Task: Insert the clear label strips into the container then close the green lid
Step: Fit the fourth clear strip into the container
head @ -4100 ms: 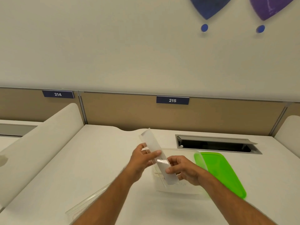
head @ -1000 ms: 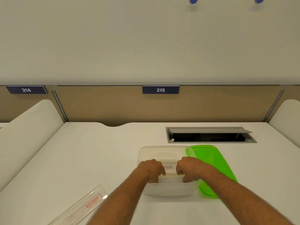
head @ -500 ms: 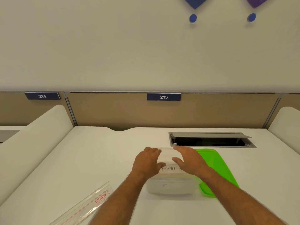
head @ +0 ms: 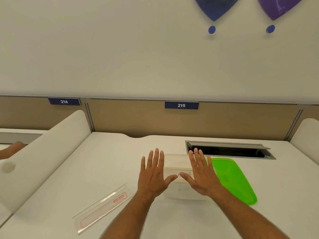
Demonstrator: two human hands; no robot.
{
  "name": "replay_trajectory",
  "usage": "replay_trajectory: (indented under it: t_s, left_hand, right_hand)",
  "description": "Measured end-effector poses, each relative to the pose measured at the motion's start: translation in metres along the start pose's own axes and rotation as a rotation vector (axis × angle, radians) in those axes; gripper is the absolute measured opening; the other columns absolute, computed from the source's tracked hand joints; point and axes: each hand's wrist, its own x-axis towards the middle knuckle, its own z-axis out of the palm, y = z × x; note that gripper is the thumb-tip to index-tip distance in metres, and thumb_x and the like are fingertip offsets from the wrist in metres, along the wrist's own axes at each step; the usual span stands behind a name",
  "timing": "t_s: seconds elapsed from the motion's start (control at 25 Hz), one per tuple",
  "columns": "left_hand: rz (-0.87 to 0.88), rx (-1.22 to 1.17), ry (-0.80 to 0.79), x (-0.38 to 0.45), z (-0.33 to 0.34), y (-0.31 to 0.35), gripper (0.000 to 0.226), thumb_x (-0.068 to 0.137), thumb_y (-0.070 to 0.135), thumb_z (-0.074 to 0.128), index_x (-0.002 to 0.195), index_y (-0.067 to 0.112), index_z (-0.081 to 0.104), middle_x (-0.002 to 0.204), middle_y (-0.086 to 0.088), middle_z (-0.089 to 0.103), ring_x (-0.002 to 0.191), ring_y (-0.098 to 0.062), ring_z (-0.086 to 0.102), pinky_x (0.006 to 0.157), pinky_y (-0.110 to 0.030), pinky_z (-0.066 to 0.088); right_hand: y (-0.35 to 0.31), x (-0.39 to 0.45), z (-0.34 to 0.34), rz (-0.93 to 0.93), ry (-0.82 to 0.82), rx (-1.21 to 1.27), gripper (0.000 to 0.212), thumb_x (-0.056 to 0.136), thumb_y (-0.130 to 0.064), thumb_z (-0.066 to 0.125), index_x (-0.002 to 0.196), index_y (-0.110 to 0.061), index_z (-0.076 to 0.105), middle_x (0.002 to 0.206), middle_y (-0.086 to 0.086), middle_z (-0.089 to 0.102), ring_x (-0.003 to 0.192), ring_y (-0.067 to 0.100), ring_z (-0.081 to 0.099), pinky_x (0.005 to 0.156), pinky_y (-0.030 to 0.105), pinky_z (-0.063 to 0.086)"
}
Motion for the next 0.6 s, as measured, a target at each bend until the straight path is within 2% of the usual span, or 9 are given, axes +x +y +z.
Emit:
replay_trajectory:
  t_s: [0.12, 0.4, 0.6]
  left_hand:
    - [-0.037, 0.001, -0.010, -0.015, -0.002, -0.009, 0.107, 0.073, 0.089, -0.003, 0.154, 0.020, -0.018, 0.164, -0.006, -0.021, 0.150, -0.029, -0.020, 0.121, -0.052, -0.010]
    - [-0.137, 0.029, -0.021, -0.047, -0.010, -0.045, 0.106, 0.073, 0.087, -0.002, 0.154, 0.021, -0.019, 0.164, -0.006, -0.021, 0.151, -0.030, -0.019, 0.123, -0.053, -0.006]
    - [-0.240, 0.061, -0.040, -0.070, -0.012, -0.084, 0.105, 0.074, 0.086, 0.001, 0.155, 0.021, -0.017, 0.164, -0.007, -0.020, 0.151, -0.030, -0.018, 0.122, -0.052, -0.007]
  right_hand:
    - [-0.010, -0.003, 0.004, -0.042, 0.008, 0.009, 0.093, 0.081, -0.081, 0.003, 0.144, -0.022, -0.032, 0.158, 0.004, -0.030, 0.145, 0.021, -0.031, 0.120, 0.049, -0.012]
    - [-0.058, -0.002, 0.010, -0.203, 0.009, 0.044, 0.093, 0.084, -0.079, 0.007, 0.151, -0.020, -0.019, 0.160, 0.004, -0.025, 0.146, 0.021, -0.028, 0.121, 0.048, -0.012]
    - [-0.102, 0.003, 0.017, -0.308, -0.014, 0.055, 0.090, 0.083, -0.079, 0.003, 0.147, -0.024, -0.029, 0.158, 0.002, -0.030, 0.145, 0.021, -0.030, 0.120, 0.048, -0.014]
